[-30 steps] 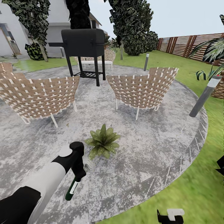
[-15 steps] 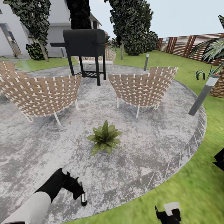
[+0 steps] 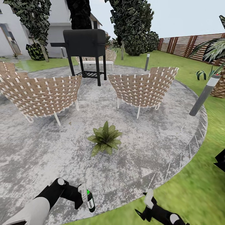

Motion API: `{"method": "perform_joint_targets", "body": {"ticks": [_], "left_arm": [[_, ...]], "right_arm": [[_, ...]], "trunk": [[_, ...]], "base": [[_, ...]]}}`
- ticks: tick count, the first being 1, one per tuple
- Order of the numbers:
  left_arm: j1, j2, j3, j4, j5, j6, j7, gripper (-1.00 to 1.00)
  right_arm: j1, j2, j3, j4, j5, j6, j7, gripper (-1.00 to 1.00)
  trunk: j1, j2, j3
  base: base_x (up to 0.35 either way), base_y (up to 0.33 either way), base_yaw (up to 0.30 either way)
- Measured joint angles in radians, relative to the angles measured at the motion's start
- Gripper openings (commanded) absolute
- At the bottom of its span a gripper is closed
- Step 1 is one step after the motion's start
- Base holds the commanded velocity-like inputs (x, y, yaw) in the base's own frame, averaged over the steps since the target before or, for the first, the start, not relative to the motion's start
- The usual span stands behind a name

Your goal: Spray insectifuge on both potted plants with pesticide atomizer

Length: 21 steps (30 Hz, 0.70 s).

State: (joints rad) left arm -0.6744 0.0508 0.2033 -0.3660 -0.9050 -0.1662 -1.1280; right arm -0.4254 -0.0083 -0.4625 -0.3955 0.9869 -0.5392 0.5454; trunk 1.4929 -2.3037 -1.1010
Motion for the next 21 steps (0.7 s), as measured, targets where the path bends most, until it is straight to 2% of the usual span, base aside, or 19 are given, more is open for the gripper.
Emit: {"method": "perform_joint_targets", "body": {"ticks": [1, 2, 3, 5, 7, 11, 13, 14, 15, 16, 19, 21], "left_arm": [[0.000, 0.000, 0.000, 0.000, -0.001, 0.000, 0.000, -1.00], [0.000, -0.001, 0.000, 0.000, -0.002, -0.001, 0.000, -1.00], [0.000, -0.001, 0.000, 0.000, -0.002, -0.002, 0.000, -1.00], [0.000, 0.000, -0.002, -0.001, -0.004, -0.002, 0.000, -1.00], [0.000, 0.002, -0.006, -0.003, -0.006, -0.003, 0.000, -1.00], [0.000, 0.003, -0.009, -0.012, -0.012, -0.003, 0.001, -1.00], [0.000, -0.001, -0.018, -0.013, -0.033, -0.003, 0.009, -1.00], [0.000, -0.001, -0.034, -0.008, -0.044, -0.003, 0.030, -1.00], [0.000, -0.008, -0.090, -0.001, -0.052, -0.003, 0.105, -1.00], [0.000, -0.009, -0.109, 0.000, -0.053, -0.003, 0.117, -1.00], [0.000, -0.012, -0.131, 0.000, -0.053, -0.005, 0.131, -1.00], [0.000, -0.023, -0.131, 0.002, -0.052, -0.034, 0.166, -1.00]], "right_arm": [[0.000, 0.013, 0.037, -0.001, 0.001, 0.000, 0.000, 1.00], [-0.001, 0.030, 0.094, -0.001, 0.000, -0.001, 0.000, 1.00], [-0.002, 0.041, 0.127, -0.002, 0.000, 0.000, 0.000, -1.00], [-0.007, 0.066, 0.193, -0.003, -0.001, 0.000, 0.001, -1.00], [-0.017, 0.074, 0.213, -0.002, -0.002, 0.000, 0.005, -1.00], [-0.034, 0.080, 0.221, -0.003, -0.002, 0.000, 0.076, -1.00], [-0.052, 0.085, 0.223, -0.004, -0.002, 0.000, 0.109, -1.00], [-0.057, 0.099, 0.224, -0.004, -0.002, -0.001, 0.114, -1.00], [-0.063, 0.135, 0.227, -0.005, -0.002, -0.001, 0.137, -1.00], [-0.066, 0.148, 0.227, -0.013, -0.001, -0.001, 0.143, -1.00], [-0.071, 0.181, 0.227, -0.052, -0.001, -0.001, 0.201, -1.00], [-0.074, 0.181, 0.228, -0.057, -0.002, -0.001, 0.209, -1.00]], "trunk": [[0.000, 0.000, 0.000], [0.000, 0.000, 0.000], [0.000, 0.000, 0.000], [0.000, 0.000, 0.000], [0.000, 0.000, 0.000], [0.000, 0.000, 0.000], [0.000, 0.000, 0.000], [0.000, 0.000, 0.000], [0.000, 0.000, 0.000], [0.000, 0.000, 0.000], [0.000, 0.000, 0.000], [0.000, 0.000, 0.000]], "base": [[0.000, 0.000, 0.000], [0.000, 0.000, 0.000], [0.000, 0.000, 0.000], [0.000, 0.000, 0.000], [0.000, 0.000, 0.000], [0.000, 0.000, 0.000], [0.000, 0.000, 0.000], [0.000, 0.000, 0.000], [0.000, 0.000, 0.000], [0.000, 0.000, 0.000], [0.000, 0.000, 0.000], [0.000, 0.000, 0.000]]}}
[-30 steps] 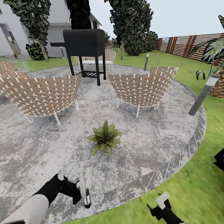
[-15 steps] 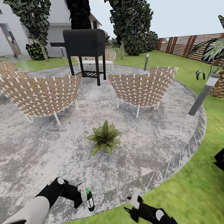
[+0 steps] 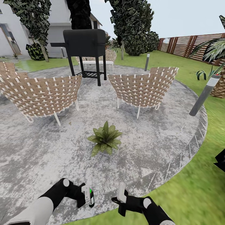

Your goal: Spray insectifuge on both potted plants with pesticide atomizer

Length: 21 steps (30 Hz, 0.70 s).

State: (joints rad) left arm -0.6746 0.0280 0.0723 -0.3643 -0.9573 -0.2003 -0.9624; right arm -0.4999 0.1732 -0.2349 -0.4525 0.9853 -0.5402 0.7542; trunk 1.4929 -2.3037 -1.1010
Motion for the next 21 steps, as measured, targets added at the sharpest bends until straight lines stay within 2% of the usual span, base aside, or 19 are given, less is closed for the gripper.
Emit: {"method": "perform_joint_targets", "body": {"ticks": [3, 8, 11, 14, 16, 18, 19, 21], "left_arm": [[0.000, -0.016, -0.002, 0.029, -0.004, -0.052, 0.039, -1.00], [0.014, -0.020, -0.005, 0.051, -0.008, -0.088, 0.045, -1.00], [0.030, -0.020, -0.024, 0.056, -0.012, -0.105, 0.045, -1.00], [0.033, -0.049, -0.029, 0.057, -0.010, -0.107, 0.052, -1.00], [0.034, -0.067, -0.030, 0.058, -0.013, -0.105, 0.096, -1.00], [0.034, -0.072, -0.031, 0.059, -0.044, -0.105, 0.109, -1.00], [0.046, -0.080, -0.032, 0.060, -0.072, -0.103, 0.152, -1.00], [0.058, -0.096, -0.032, 0.060, -0.095, -0.102, 0.179, -1.00]], "right_arm": [[-0.004, 0.000, 0.000, -0.008, 0.000, 0.000, 0.001, -1.00], [-0.004, 0.000, 0.000, -0.010, 0.000, 0.000, 0.001, -1.00], [-0.004, 0.000, 0.000, -0.010, 0.000, 0.000, 0.001, -1.00], [-0.004, 0.000, 0.000, -0.010, 0.000, 0.000, 0.001, -1.00], [-0.004, 0.000, 0.000, -0.010, 0.000, 0.000, 0.001, -1.00], [-0.004, 0.000, 0.001, -0.010, 0.000, 0.000, 0.001, -1.00], [-0.004, 0.000, 0.000, -0.010, 0.000, 0.000, 0.001, -1.00], [-0.004, 0.000, 0.000, -0.010, 0.000, 0.000, 0.001, -1.00]], "trunk": [[0.000, 0.000, 0.000], [0.000, 0.000, 0.000], [0.000, 0.000, 0.000], [0.000, 0.000, 0.000], [0.000, 0.000, 0.000], [0.000, 0.000, 0.000], [0.000, 0.000, 0.000], [0.000, 0.000, 0.000]], "base": [[0.000, 0.000, 0.000], [0.000, 0.000, 0.000], [0.000, 0.000, 0.000], [0.000, 0.000, 0.000], [0.000, 0.000, 0.000], [0.000, 0.000, 0.000], [0.000, 0.000, 0.000], [0.000, 0.000, 0.000]]}}
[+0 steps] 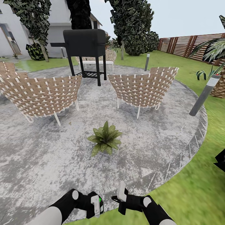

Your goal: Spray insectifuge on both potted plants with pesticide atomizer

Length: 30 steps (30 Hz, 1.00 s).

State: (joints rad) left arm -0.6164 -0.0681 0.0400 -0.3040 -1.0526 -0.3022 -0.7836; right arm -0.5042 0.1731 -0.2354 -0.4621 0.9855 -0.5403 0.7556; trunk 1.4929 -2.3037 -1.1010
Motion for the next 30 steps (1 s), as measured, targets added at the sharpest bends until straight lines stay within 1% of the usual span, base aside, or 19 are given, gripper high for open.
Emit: {"method": "perform_joint_targets", "body": {"ticks": [2, 5, 10, 14, 16, 24, 30], "left_arm": [[0.004, -0.011, 0.000, 0.000, -0.023, 0.002, 0.009, -1.00], [0.006, -0.021, 0.000, 0.000, -0.037, 0.004, 0.013, -1.00], [0.006, -0.023, 0.001, -0.001, -0.033, 0.007, 0.015, -1.00], [0.006, -0.024, 0.003, -0.001, -0.027, 0.005, 0.052, -1.00], [0.006, -0.025, 0.003, 0.000, -0.027, 0.003, 0.058, -1.00], [0.006, -0.046, 0.003, 0.000, -0.026, 0.003, 0.061, -1.00], [0.006, -0.056, 0.003, 0.000, -0.025, 0.003, 0.063, -1.00]], "right_arm": [[0.000, 0.000, 0.000, 0.000, 0.000, 0.000, 0.000, -1.00], [0.000, 0.000, 0.000, 0.001, 0.000, 0.000, 0.000, -1.00], [0.000, 0.000, 0.000, 0.002, 0.000, 0.000, 0.000, -1.00], [0.000, 0.000, 0.000, 0.002, 0.000, 0.000, 0.000, -1.00], [0.000, 0.000, 0.000, 0.002, 0.000, 0.000, 0.000, -1.00], [0.000, 0.000, 0.000, 0.002, 0.000, 0.000, 0.000, -1.00], [0.000, 0.000, 0.001, 0.002, 0.000, 0.000, 0.000, -1.00]], "trunk": [[0.000, 0.000, 0.000], [0.000, 0.000, 0.000], [0.000, 0.000, 0.000], [0.000, 0.000, 0.000], [0.000, 0.000, 0.000], [0.000, 0.000, 0.000], [0.000, 0.000, 0.000]], "base": [[0.000, 0.000, 0.000], [0.000, 0.000, 0.000], [0.000, 0.000, 0.000], [0.000, 0.000, 0.000], [0.000, 0.000, 0.000], [0.000, 0.000, 0.000], [0.000, 0.000, 0.000]]}}
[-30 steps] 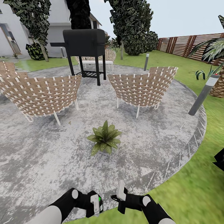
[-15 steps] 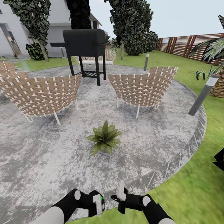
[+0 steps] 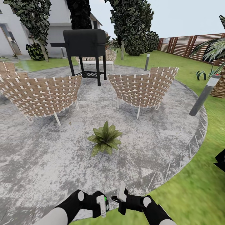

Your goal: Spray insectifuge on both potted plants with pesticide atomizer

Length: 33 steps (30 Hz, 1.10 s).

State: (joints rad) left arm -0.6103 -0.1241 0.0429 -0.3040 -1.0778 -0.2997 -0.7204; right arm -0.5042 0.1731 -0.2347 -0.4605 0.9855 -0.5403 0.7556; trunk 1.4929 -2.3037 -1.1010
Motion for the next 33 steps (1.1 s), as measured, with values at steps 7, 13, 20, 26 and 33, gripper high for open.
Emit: {"method": "perform_joint_targets", "body": {"ticks": [7, 13, 20, 26, 33], "left_arm": [[0.000, -0.013, 0.000, 0.000, 0.001, 0.000, 0.001, -1.00], [0.000, -0.019, 0.000, -0.001, 0.001, 0.000, 0.001, -1.00], [0.000, -0.028, 0.001, -0.001, 0.002, -0.002, 0.002, -1.00], [0.000, -0.032, 0.000, -0.001, 0.002, -0.002, 0.002, -1.00], [0.000, -0.032, 0.001, -0.001, 0.002, -0.002, 0.002, -1.00]], "right_arm": [[0.000, 0.000, 0.000, 0.000, 0.000, 0.000, 0.000, -1.00], [0.000, 0.000, 0.000, 0.000, 0.000, 0.000, 0.000, -1.00], [0.000, 0.000, 0.000, 0.000, 0.000, 0.000, 0.000, -1.00], [0.000, 0.000, 0.000, 0.000, 0.000, 0.000, 0.000, -1.00], [0.000, 0.000, 0.000, 0.000, 0.000, 0.000, 0.000, -1.00]], "trunk": [[0.000, 0.000, 0.000], [0.000, 0.000, 0.000], [0.000, 0.000, 0.000], [0.000, 0.000, 0.000], [0.000, 0.000, 0.000]], "base": [[0.000, 0.000, 0.000], [0.000, 0.000, 0.000], [0.000, 0.000, 0.000], [0.000, 0.000, 0.000], [0.000, 0.000, 0.000]]}}
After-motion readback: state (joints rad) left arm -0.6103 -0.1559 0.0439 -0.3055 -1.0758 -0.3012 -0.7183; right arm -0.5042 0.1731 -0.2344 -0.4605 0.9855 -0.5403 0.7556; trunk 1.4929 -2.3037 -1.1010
